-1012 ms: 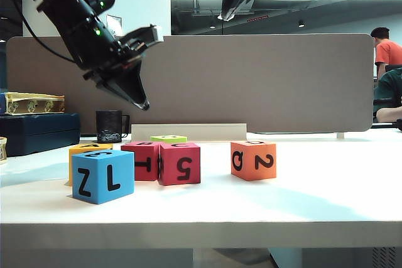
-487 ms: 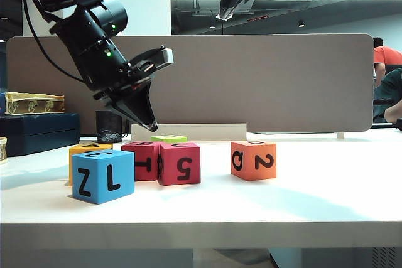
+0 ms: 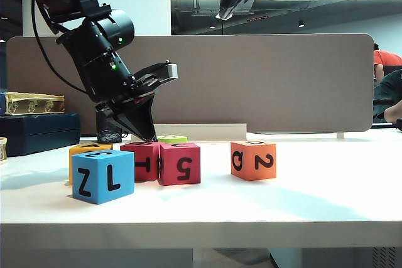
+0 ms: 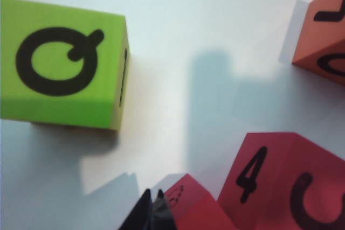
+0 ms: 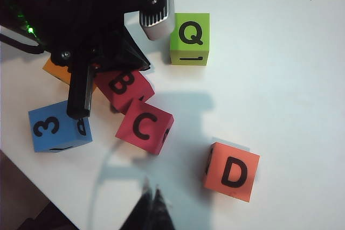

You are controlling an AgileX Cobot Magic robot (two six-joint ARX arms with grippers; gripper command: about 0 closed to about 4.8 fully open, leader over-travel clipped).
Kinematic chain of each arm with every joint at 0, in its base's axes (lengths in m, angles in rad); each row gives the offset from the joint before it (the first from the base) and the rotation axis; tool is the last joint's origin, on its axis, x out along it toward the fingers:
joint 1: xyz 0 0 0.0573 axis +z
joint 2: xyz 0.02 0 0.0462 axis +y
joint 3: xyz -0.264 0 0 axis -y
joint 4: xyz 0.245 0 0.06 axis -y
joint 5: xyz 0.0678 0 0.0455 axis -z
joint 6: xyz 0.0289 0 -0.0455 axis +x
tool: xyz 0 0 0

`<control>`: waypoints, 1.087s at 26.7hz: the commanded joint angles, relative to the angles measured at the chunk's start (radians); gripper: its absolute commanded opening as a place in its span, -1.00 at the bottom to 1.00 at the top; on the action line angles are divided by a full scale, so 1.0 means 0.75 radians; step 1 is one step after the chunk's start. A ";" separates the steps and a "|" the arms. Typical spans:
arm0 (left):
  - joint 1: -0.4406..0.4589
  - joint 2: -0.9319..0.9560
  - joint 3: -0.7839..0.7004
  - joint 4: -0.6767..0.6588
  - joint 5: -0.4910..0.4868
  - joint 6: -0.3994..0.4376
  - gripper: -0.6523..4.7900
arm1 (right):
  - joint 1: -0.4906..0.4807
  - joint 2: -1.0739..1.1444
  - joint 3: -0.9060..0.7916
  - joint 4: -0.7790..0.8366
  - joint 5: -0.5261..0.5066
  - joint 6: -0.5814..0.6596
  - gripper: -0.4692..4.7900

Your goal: Select the appropriate blocks from the scattered letter blocks on the table and arrange them in a row to spell out "ABCD".

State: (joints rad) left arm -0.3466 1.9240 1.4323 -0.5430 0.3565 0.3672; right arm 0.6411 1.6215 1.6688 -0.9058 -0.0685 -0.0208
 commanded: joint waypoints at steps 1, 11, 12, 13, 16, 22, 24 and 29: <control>-0.003 -0.004 0.003 -0.091 -0.054 0.045 -0.78 | 0.001 -0.008 0.006 0.017 -0.002 -0.004 -0.84; -0.003 -0.007 0.003 -0.163 -0.170 0.052 -0.78 | 0.001 -0.008 0.006 0.016 -0.002 -0.004 -0.84; -0.003 -0.006 0.004 -0.170 -0.182 0.047 -0.78 | 0.001 -0.008 0.006 0.016 -0.002 -0.004 -0.84; -0.003 -0.006 0.004 -0.178 -0.189 0.036 -0.78 | 0.001 -0.008 0.006 0.016 -0.002 -0.004 -0.84; -0.003 -0.009 0.004 -0.194 -0.211 0.023 -0.78 | 0.001 -0.008 0.006 0.016 -0.002 -0.005 -0.84; -0.003 -0.040 0.013 -0.206 -0.211 0.023 -0.78 | 0.001 -0.008 0.006 0.016 -0.002 -0.004 -0.84; -0.003 -0.041 0.051 -0.251 -0.212 0.023 -0.78 | 0.001 -0.008 0.006 0.016 -0.002 -0.004 -0.84; -0.003 -0.043 0.095 -0.283 -0.211 0.023 -0.78 | 0.001 -0.008 0.006 0.016 -0.002 -0.004 -0.84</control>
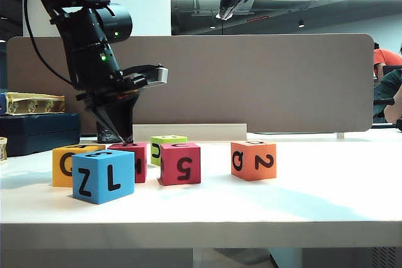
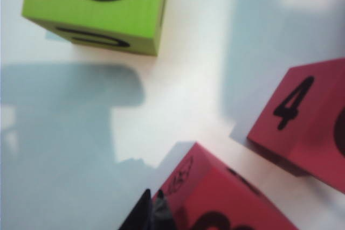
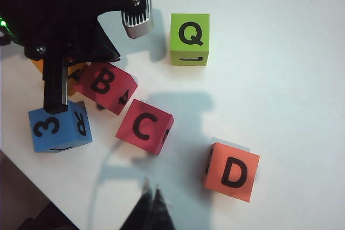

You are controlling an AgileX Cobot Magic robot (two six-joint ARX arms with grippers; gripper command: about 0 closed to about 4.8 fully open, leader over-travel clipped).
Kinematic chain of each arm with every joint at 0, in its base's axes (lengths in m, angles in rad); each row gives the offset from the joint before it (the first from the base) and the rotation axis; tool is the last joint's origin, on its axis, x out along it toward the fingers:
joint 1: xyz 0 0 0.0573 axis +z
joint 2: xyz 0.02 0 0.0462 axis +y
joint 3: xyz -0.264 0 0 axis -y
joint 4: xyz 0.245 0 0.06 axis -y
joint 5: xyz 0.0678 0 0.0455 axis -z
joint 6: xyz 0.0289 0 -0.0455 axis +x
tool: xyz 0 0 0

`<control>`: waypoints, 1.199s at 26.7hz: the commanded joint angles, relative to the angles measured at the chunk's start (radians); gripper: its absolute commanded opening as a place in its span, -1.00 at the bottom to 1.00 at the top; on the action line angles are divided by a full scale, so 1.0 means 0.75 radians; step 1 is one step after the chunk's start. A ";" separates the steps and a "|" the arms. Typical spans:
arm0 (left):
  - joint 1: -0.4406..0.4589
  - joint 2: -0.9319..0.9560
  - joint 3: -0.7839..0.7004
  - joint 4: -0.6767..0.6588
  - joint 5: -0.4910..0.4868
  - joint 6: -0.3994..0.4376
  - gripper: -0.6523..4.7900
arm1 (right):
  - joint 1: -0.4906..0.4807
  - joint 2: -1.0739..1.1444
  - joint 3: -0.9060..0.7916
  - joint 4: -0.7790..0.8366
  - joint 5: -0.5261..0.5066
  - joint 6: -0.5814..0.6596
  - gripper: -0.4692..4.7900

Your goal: Select the appropriate blocks from the scattered letter blocks on the table and arrange them in a row to spell out "ABCD".

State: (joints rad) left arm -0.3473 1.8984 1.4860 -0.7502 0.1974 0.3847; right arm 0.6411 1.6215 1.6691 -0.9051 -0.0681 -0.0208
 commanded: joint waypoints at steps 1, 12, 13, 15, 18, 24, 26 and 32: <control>-0.002 -0.010 0.031 -0.006 0.002 -0.001 -0.78 | 0.001 -0.008 0.005 0.014 -0.003 -0.004 -0.84; -0.003 -0.014 0.048 -0.060 -0.095 -0.012 -0.78 | 0.001 -0.008 0.005 0.015 -0.002 -0.005 -0.84; -0.003 -0.019 0.048 -0.069 -0.092 -0.025 -0.78 | 0.001 -0.008 0.005 0.015 -0.003 -0.005 -0.84; -0.008 -0.038 0.050 -0.085 0.023 -0.030 -0.78 | -0.001 -0.008 0.005 0.017 0.003 -0.009 -0.84; -0.039 -0.039 0.058 -0.084 0.129 -0.030 -0.78 | -0.002 -0.008 0.005 0.023 0.004 -0.008 -0.84; -0.173 -0.037 0.058 -0.035 0.141 0.011 -0.78 | -0.002 -0.009 0.005 0.010 0.034 -0.009 -0.84; -0.199 -0.037 0.058 -0.038 0.142 0.010 -0.78 | -0.007 -0.008 0.005 0.001 0.066 -0.010 -0.84; -0.231 -0.037 0.058 -0.077 0.108 0.010 -0.78 | -0.038 -0.008 0.005 -0.027 0.138 -0.016 -0.84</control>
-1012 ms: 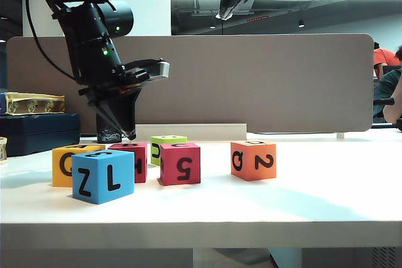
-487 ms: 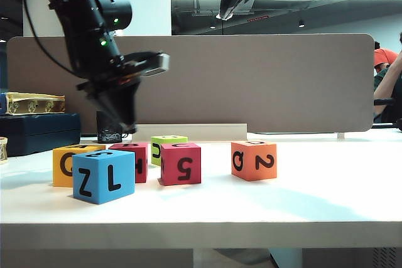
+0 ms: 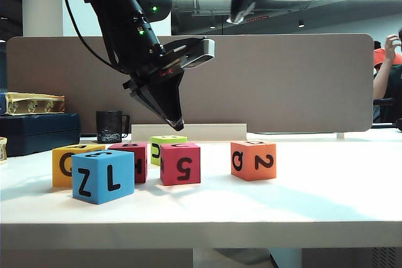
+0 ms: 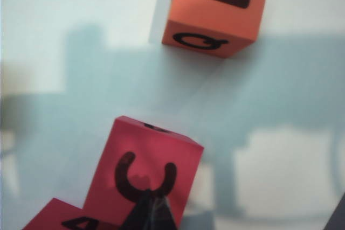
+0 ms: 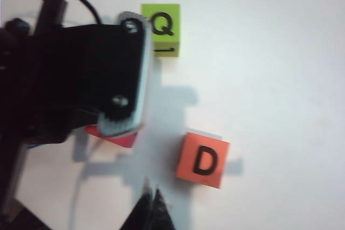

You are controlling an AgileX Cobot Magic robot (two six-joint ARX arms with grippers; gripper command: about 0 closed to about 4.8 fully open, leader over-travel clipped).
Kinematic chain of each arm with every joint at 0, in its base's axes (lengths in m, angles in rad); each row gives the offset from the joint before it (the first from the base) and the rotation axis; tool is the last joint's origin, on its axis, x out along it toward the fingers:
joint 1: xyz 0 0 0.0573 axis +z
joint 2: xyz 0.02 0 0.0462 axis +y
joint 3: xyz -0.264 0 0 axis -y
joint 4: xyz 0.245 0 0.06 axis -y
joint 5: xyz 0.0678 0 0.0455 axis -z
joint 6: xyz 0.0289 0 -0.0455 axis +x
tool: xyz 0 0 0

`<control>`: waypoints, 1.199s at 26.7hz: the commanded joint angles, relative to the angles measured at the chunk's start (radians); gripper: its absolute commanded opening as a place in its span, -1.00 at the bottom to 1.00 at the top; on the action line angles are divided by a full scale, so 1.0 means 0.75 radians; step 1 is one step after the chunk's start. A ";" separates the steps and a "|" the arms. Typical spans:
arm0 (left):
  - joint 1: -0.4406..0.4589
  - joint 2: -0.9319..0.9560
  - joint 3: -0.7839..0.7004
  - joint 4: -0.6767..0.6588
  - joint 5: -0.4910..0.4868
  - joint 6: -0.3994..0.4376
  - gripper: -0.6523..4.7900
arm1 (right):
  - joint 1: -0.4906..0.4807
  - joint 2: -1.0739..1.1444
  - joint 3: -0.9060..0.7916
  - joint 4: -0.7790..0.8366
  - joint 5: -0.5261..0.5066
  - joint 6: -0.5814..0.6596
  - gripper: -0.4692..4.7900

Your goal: Select the appropriate blocks from the scattered letter blocks on the table and arrange them in a row to spell out "ABCD".

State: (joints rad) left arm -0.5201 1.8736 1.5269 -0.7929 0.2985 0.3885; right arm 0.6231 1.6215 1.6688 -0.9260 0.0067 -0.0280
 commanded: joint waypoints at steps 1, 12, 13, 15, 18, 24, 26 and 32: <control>-0.001 -0.004 0.004 -0.023 -0.042 0.003 -0.78 | -0.028 -0.008 0.006 0.001 0.038 -0.006 -0.84; 0.115 -0.129 0.004 -0.131 -0.132 0.055 -0.78 | -0.178 0.014 0.005 0.001 0.038 -0.006 -0.84; 0.141 -0.150 0.004 -0.133 -0.128 0.054 -0.78 | -0.193 0.025 0.005 0.001 0.038 -0.006 -0.84; 0.199 -0.193 0.004 -0.143 -0.127 0.029 -0.78 | -0.219 0.052 0.005 -0.008 0.037 -0.006 -0.84; 0.336 -0.259 0.003 -0.181 -0.123 -0.037 -0.78 | -0.262 0.119 0.005 -0.032 0.022 -0.006 -0.84; 0.476 -0.277 -0.012 -0.275 -0.123 -0.075 -0.78 | -0.282 0.252 0.005 -0.032 0.021 -0.006 -0.84; 0.483 -0.277 -0.020 -0.294 -0.117 -0.075 -0.78 | -0.282 0.334 0.005 -0.037 0.018 -0.006 -0.84; 0.482 -0.280 -0.019 -0.295 -0.023 -0.074 -0.78 | -0.281 0.484 0.004 -0.093 0.006 -0.006 -0.84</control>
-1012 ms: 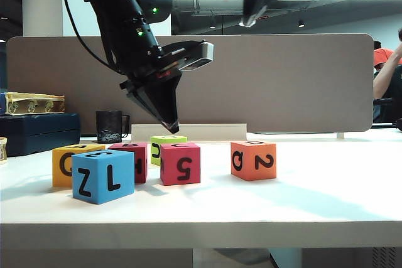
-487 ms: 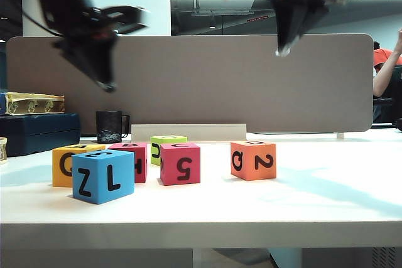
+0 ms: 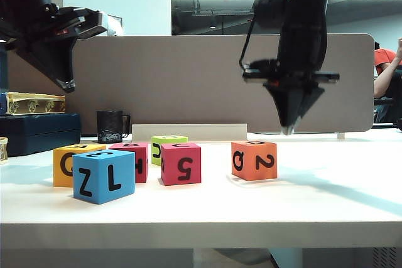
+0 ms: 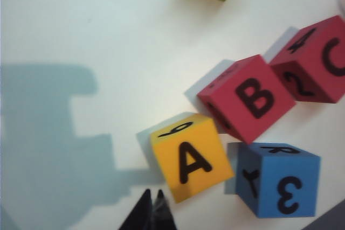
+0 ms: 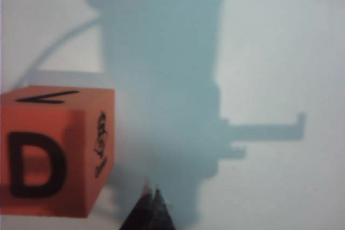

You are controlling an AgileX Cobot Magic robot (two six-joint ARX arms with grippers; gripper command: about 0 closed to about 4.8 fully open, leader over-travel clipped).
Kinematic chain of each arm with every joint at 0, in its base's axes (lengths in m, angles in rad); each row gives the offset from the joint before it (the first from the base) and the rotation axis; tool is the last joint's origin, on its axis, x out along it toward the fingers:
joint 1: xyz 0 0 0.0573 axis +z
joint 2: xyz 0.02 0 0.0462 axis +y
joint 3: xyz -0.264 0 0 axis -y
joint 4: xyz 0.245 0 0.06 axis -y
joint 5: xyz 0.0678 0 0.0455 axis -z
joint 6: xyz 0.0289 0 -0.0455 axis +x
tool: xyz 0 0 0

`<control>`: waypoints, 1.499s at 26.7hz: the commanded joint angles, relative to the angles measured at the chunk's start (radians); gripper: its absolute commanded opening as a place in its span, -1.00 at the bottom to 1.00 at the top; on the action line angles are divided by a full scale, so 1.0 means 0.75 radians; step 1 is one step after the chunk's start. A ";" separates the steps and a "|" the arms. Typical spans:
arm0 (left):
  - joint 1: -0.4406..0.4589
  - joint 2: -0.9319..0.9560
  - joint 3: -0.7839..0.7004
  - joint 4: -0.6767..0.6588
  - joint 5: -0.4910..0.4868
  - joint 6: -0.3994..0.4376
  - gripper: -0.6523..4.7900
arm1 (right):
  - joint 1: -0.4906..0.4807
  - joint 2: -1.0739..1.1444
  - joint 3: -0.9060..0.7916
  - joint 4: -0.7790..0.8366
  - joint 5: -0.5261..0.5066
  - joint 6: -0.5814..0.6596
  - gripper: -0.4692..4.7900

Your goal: Select the appropriate blocks from the scattered letter blocks on the table and arrange them in a row to spell out "ABCD".

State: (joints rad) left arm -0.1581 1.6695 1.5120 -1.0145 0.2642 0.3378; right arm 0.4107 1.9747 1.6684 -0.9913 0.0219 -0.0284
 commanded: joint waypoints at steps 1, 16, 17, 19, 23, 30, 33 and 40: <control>-0.001 -0.008 0.001 0.000 0.023 -0.007 -0.78 | 0.002 0.020 0.005 -0.003 -0.034 -0.005 -0.84; -0.001 -0.064 0.012 0.023 0.023 0.003 -0.78 | 0.010 0.086 0.003 0.035 -0.318 0.014 -0.84; -0.001 -0.067 0.012 0.023 0.023 0.004 -0.78 | 0.014 0.086 0.003 0.037 -0.332 0.018 -0.84; -0.001 -0.067 0.012 0.022 0.023 0.003 -0.78 | 0.027 0.089 0.003 0.044 -0.333 0.018 -0.84; -0.001 -0.067 0.012 0.020 0.023 0.004 -0.78 | 0.044 0.110 0.003 0.061 -0.343 0.024 -0.84; -0.001 -0.067 0.012 0.022 0.023 0.004 -0.78 | 0.047 0.127 0.003 0.107 -0.347 0.033 -0.84; -0.001 -0.067 0.012 0.021 0.023 0.003 -0.78 | 0.063 0.128 0.003 0.140 -0.347 0.033 -0.84; -0.001 -0.067 0.012 0.020 0.023 0.003 -0.78 | 0.129 0.128 0.003 0.177 -0.362 0.034 -0.84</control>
State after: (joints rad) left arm -0.1585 1.6249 1.5166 -1.0069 0.2771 0.3393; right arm 0.4992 2.0750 1.6676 -0.8715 -0.2436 -0.0051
